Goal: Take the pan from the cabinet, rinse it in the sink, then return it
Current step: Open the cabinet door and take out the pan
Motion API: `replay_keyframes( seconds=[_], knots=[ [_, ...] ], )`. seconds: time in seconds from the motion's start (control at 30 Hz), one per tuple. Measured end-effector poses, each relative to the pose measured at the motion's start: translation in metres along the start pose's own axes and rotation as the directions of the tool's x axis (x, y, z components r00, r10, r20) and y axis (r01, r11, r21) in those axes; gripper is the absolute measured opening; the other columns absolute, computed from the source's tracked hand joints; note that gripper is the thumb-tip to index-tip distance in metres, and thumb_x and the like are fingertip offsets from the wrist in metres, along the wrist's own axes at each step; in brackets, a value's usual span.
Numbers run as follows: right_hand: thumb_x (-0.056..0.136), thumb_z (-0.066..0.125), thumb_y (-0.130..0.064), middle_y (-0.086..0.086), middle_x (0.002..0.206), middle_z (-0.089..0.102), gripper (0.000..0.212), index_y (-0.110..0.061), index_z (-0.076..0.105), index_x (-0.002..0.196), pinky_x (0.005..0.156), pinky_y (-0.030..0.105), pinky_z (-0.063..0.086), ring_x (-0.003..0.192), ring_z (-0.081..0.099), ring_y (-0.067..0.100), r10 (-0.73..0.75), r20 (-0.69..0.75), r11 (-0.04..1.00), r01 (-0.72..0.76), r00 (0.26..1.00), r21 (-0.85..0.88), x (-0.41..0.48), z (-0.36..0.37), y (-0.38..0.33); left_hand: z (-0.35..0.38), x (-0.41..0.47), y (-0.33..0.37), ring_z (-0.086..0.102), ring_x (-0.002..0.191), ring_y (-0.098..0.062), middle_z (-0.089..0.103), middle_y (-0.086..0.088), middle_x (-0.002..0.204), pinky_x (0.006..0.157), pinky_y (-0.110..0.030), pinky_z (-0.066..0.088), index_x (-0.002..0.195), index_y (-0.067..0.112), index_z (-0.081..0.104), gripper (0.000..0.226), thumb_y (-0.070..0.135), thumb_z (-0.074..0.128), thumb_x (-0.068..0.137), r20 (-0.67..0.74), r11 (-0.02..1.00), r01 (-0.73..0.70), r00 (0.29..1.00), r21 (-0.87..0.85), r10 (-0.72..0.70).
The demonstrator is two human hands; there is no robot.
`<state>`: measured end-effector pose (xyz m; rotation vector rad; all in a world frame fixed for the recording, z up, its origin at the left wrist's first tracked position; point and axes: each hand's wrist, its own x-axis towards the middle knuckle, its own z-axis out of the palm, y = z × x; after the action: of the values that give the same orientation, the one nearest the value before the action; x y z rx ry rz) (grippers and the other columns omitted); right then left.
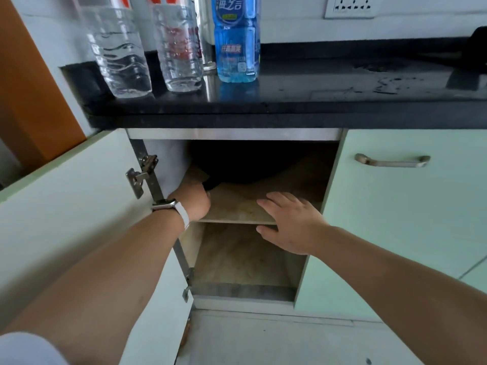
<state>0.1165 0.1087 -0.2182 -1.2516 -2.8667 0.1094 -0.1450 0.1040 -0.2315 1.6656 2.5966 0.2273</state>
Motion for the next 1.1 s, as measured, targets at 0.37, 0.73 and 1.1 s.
replay_keyframes(
  seconds=[0.37, 0.73, 1.1],
  knots=[
    [0.099, 0.034, -0.062, -0.006, 0.166, 0.022, 0.064, -0.034, 0.023, 0.156, 0.122, 0.044, 0.017, 0.152, 0.021, 0.022, -0.002, 0.028, 0.992, -0.002, 1.0, 0.127, -0.006, 0.018, -0.017, 0.054, -0.056, 0.007, 0.06, 0.057, -0.02, 0.061, -0.001, 0.071, 0.045, -0.027, 0.038, 0.108, 0.013, 0.054, 0.03, 0.04, 0.047, 0.096, -0.061, 0.942, 0.085, 0.992, -0.325, -0.111],
    [0.098, 0.05, -0.05, 0.003, 0.138, 0.058, 0.061, -0.019, 0.04, 0.149, 0.079, 0.028, 0.047, 0.106, 0.061, 0.017, 0.182, 0.191, 0.668, -0.264, 0.965, 0.695, 0.017, 0.051, -0.066, 0.06, -0.127, 0.018, 0.06, 0.048, -0.019, 0.062, -0.006, 0.072, 0.042, -0.026, 0.045, 0.105, 0.016, 0.052, 0.029, 0.038, 0.062, 0.089, 0.242, 0.537, 0.283, 0.959, -0.795, -0.148],
    [0.086, 0.064, -0.042, 0.012, 0.099, 0.072, 0.032, -0.013, 0.066, 0.101, 0.083, 0.044, 0.058, 0.093, 0.071, 0.029, 0.275, 0.397, 0.122, -0.441, 0.876, 0.889, 0.036, 0.061, -0.101, 0.05, -0.159, 0.021, 0.052, 0.047, -0.019, 0.054, -0.006, 0.062, 0.046, -0.029, 0.043, 0.103, 0.009, 0.053, 0.014, 0.011, 0.059, 0.09, 0.414, 0.156, 0.401, 0.908, -0.903, 0.065]
  ],
)
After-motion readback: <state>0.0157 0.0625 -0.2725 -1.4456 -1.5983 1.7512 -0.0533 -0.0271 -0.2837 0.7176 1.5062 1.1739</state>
